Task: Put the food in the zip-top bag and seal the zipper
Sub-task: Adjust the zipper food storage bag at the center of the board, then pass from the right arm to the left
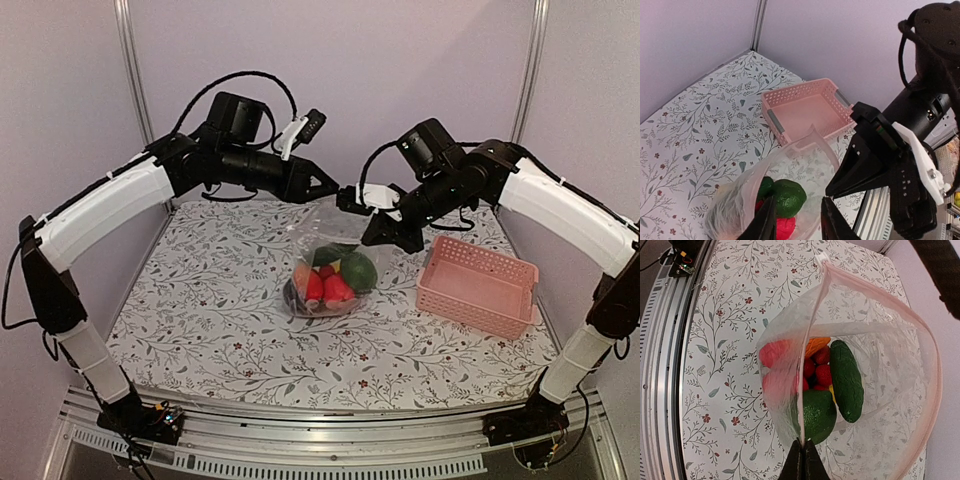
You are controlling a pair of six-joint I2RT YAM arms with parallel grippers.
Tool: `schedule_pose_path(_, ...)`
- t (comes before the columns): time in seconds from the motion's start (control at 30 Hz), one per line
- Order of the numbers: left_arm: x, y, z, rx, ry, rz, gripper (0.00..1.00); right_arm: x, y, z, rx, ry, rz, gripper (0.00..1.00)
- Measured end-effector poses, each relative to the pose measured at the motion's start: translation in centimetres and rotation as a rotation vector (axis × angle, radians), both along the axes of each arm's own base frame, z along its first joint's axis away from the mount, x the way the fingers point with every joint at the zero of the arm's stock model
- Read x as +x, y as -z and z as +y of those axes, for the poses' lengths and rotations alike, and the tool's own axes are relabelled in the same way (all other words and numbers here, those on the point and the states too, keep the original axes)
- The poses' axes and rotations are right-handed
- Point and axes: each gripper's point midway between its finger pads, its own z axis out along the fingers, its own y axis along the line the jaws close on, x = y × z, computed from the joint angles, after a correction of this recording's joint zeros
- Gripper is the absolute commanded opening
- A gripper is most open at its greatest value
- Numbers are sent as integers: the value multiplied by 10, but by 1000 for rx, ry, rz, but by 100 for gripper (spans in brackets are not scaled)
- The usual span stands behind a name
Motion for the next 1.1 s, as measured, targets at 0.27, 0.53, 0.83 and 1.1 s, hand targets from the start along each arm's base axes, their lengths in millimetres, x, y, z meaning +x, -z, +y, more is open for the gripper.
schedule_pose_path(0.27, -28, 5, 81, -86, -202, -195, 77, -2, -4, 4, 26, -4, 19, 0)
schedule_pose_path(0.53, -57, 30, 125, -214, -269, -326, 69, -3, -4, 5, 32, -5, 27, 0)
schedule_pose_path(0.83, -20, 76, 126, -221, -296, -304, 53, -5, -2, 4, 33, -7, 31, 0)
schedule_pose_path(1.1, -19, 101, 93, -254, -138, -257, 39, -5, 0, 4, 32, -2, 38, 0)
